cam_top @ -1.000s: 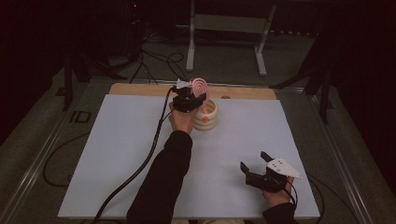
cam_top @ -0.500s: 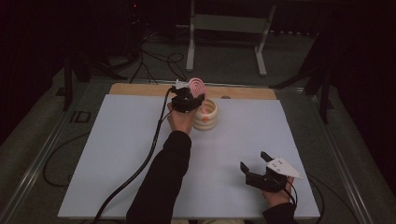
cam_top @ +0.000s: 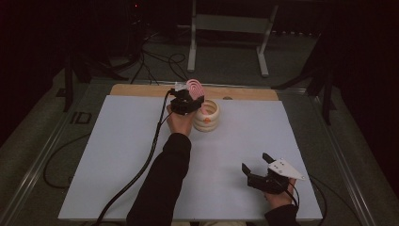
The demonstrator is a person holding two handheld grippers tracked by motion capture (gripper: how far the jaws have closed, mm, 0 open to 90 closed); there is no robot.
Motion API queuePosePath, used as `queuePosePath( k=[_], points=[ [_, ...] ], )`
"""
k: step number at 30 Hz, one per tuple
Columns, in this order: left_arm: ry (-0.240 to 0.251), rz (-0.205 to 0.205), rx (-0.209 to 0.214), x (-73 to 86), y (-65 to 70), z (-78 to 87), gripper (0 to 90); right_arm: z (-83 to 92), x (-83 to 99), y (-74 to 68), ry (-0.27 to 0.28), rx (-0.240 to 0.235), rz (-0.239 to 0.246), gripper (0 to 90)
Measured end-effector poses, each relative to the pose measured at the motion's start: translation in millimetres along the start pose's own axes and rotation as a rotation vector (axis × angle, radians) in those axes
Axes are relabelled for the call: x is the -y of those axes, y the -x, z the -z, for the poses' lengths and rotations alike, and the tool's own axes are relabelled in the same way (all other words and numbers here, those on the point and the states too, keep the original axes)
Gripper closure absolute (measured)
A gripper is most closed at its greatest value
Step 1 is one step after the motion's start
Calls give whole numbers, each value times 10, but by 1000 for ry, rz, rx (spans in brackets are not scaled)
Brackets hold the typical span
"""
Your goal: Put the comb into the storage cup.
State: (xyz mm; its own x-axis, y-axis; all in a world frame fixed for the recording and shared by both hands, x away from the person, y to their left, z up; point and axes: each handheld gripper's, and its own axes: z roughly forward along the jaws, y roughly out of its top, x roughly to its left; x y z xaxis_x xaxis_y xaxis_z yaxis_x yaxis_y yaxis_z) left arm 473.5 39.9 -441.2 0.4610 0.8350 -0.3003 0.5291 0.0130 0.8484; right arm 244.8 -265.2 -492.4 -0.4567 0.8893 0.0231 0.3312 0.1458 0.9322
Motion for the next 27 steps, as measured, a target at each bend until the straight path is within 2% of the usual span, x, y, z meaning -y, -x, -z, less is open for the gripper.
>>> queuePosePath(
  k=[7, 9, 11, 27],
  points=[
    [-4, 2, -1, 3, 11, -11, 520, 0, 0, -1, 1, -1, 0, 106],
    [-17, -3, -16, 14, 18, -31, 468, 0, 0, -1, 1, 1, -1, 106],
    [-24, -5, -28, 22, 12, -32, 460, 1, 0, 1, 0, -1, -1, 106],
    [-49, -12, -46, 42, 2, -49, 376, -6, 3, -3, -2, -1, 2, 106]
  ],
)
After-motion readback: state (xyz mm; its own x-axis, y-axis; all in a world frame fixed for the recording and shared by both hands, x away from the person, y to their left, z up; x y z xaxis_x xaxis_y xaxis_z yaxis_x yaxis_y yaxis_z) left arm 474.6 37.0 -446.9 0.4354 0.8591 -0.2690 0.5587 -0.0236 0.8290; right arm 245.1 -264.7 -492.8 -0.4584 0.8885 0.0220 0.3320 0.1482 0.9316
